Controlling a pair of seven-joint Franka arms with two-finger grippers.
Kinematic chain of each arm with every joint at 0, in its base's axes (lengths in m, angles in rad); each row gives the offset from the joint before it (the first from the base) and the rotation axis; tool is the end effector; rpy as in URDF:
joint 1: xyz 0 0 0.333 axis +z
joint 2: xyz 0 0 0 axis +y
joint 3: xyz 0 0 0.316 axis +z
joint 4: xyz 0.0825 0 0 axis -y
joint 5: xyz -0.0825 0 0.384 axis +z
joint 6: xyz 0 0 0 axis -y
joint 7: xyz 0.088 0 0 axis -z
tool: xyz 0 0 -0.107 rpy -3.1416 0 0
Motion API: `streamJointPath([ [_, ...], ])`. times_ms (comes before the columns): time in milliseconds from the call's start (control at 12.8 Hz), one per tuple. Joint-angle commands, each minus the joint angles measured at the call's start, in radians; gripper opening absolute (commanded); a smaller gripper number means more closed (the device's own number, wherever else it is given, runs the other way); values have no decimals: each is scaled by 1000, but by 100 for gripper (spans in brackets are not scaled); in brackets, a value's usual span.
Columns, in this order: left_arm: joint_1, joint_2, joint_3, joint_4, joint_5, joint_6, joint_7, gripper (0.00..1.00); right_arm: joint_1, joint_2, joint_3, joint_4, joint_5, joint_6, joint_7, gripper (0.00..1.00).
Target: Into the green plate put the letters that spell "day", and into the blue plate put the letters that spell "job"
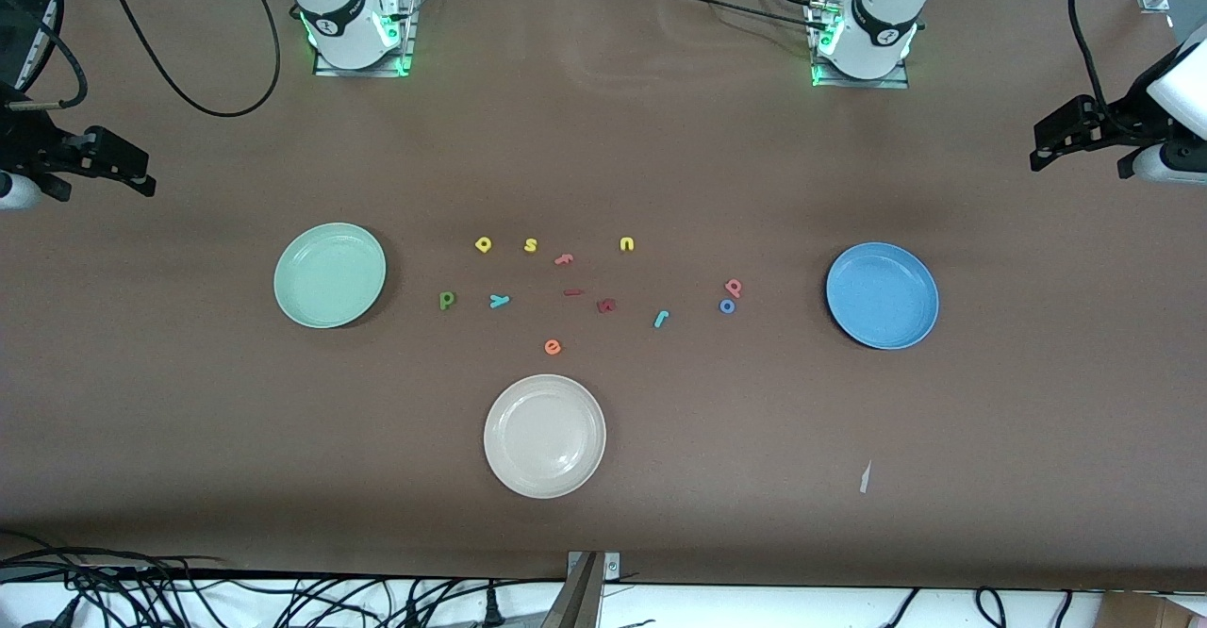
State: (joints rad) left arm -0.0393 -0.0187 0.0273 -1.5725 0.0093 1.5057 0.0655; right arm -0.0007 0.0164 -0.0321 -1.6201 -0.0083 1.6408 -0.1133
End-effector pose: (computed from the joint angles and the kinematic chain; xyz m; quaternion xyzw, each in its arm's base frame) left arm 0.5418 -0.0053 0.6284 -0.9990 0.0385 0.0242 0.0037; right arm 0.5644 -0.0192 0.5981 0.9992 0.0405 0.0018 0.0046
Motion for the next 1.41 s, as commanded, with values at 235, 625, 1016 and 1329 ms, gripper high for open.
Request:
streamJointPath([
  [235,-4,8,0,29,-25,-24,4,100,-1,10,1,26,1,-16,0,100],
  [625,-4,6,2,29,-25,-25,4,100,-1,10,1,25,2,-16,0,100],
  [1016,-1,6,-20,29,-25,-25,0,100,-2,11,1,25,2,-16,-2,100],
  [1329,-1,5,-26,29,-25,-41,0,100,-4,11,1,25,4,-16,-2,100],
])
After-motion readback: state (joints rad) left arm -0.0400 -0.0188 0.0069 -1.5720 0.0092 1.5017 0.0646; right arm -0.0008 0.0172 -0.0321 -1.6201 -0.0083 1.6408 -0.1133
